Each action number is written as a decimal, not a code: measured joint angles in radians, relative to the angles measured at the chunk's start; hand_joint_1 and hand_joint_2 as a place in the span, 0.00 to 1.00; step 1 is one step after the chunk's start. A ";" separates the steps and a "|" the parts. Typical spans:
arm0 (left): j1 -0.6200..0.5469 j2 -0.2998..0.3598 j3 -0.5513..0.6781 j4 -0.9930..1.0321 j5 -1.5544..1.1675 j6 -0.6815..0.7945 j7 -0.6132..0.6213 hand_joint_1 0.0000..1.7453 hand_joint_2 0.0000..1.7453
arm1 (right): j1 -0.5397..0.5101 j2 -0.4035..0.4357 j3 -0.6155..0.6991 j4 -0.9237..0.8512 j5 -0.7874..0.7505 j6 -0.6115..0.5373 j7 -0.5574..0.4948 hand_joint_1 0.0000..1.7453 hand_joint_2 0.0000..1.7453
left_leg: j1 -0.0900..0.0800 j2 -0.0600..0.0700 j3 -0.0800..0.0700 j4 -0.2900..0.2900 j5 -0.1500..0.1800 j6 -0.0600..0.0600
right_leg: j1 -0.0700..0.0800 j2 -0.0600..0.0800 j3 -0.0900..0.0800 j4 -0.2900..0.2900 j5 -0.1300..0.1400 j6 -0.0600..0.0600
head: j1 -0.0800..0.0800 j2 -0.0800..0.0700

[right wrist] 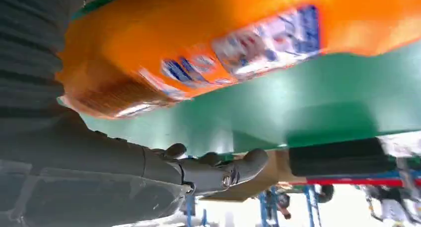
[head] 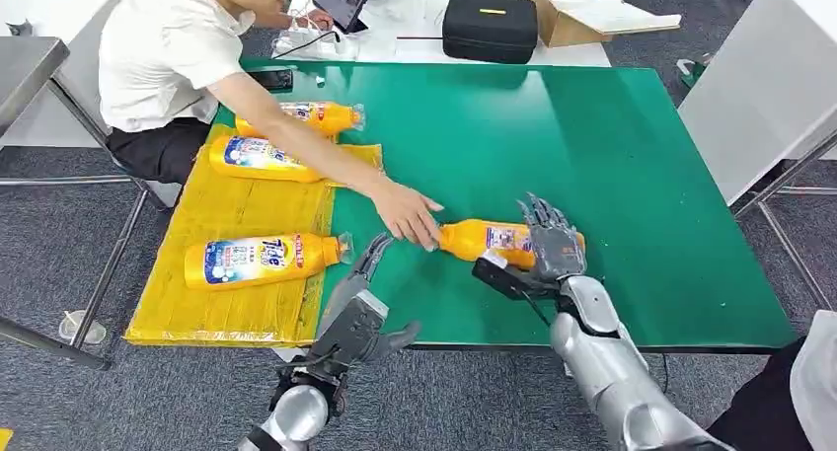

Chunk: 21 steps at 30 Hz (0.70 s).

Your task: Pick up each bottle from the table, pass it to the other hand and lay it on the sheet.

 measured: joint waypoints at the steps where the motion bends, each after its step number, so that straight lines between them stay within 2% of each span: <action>1: -0.004 -0.001 -0.001 0.003 0.004 0.000 0.000 0.00 1.00 | -0.013 -0.002 0.000 0.023 -0.002 0.014 0.015 0.00 1.00 | 0.000 0.000 0.000 0.000 0.000 0.000 | 0.000 0.000 0.000 0.000 0.000 0.000 | 0.000 0.000; 11: -0.021 -0.004 -0.011 0.035 0.007 0.008 0.008 0.00 1.00 | -0.094 -0.011 -0.002 0.172 0.015 0.152 0.173 0.00 1.00 | 0.000 0.002 0.004 0.000 -0.001 0.000 | 0.000 0.001 0.002 0.000 0.000 0.000 | 0.000 0.000; 17: -0.023 -0.010 -0.013 0.048 0.006 0.008 0.014 0.00 1.00 | -0.114 -0.010 -0.002 0.196 0.023 0.180 0.189 0.00 1.00 | 0.000 0.001 0.007 0.000 0.000 0.000 | 0.000 0.001 0.006 0.000 0.000 0.000 | 0.000 0.000; 18: -0.023 -0.011 -0.013 0.048 0.006 0.008 0.014 0.00 1.00 | -0.116 -0.010 -0.002 0.197 0.025 0.184 0.190 0.07 1.00 | 0.000 0.001 0.007 0.000 0.000 0.000 | 0.000 0.001 0.006 0.000 0.000 0.000 | 0.000 0.000; 19: -0.023 -0.011 -0.013 0.049 0.005 0.008 0.014 0.00 1.00 | -0.118 -0.010 -0.002 0.198 0.025 0.187 0.190 0.94 1.00 | 0.000 0.001 0.007 0.000 0.000 0.000 | 0.000 0.001 0.006 0.000 0.000 0.000 | 0.000 0.000; 20: -0.023 -0.011 -0.013 0.050 0.005 0.009 0.014 0.00 1.00 | -0.119 -0.009 -0.002 0.199 0.025 0.195 0.189 1.00 1.00 | 0.000 0.001 0.008 0.000 0.000 0.000 | 0.000 0.001 0.007 0.000 0.000 0.000 | 0.000 0.000; 21: -0.024 -0.011 -0.013 0.050 0.004 0.009 0.014 0.00 1.00 | -0.121 -0.009 -0.002 0.199 0.025 0.203 0.188 1.00 1.00 | 0.000 0.001 0.008 0.000 0.000 0.000 | 0.000 0.001 0.007 0.000 0.000 0.000 | 0.000 0.000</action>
